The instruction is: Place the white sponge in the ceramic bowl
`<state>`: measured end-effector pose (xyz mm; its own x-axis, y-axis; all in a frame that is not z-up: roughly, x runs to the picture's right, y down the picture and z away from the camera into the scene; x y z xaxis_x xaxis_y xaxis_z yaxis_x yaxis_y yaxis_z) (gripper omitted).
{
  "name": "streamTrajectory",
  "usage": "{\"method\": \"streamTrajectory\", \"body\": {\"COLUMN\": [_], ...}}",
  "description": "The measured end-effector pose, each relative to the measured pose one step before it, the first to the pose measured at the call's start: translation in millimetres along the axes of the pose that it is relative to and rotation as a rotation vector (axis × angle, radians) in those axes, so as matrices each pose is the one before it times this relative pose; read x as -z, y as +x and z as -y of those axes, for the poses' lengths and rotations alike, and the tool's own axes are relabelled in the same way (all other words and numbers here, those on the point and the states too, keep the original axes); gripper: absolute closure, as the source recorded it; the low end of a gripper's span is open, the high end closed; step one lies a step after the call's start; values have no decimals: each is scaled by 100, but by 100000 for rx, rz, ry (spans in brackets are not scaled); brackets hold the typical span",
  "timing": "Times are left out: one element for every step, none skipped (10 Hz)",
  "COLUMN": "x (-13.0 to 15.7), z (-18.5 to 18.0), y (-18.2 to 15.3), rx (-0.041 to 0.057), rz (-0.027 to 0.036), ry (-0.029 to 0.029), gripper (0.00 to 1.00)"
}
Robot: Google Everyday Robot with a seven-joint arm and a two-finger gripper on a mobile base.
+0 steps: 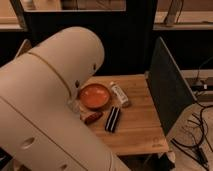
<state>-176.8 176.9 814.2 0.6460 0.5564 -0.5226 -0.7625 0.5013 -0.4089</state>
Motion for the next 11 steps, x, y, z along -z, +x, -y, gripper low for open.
{"method": "streamTrajectory", "body": {"x": [-515, -619, -944, -407, -944, -861, -681, -579, -274, 2, 121], "z": [-96, 31, 327, 200, 430, 426, 266, 239, 23, -22, 44], "y": [-479, -392, -430, -73, -143, -88, -126, -67, -171, -237, -243], "rx": [172, -141, -917, -441, -1135, -1172, -848, -203, 636, 517, 764], "rz": [-314, -533, -860, -538, -1059, -856, -593, -556, -320, 623, 867], "ry": [-354, -397, -505, -100, -480, -562, -590, -207, 296, 375, 582], "gripper": [20, 20, 20, 20, 20, 20, 25, 34, 47, 55, 63]}}
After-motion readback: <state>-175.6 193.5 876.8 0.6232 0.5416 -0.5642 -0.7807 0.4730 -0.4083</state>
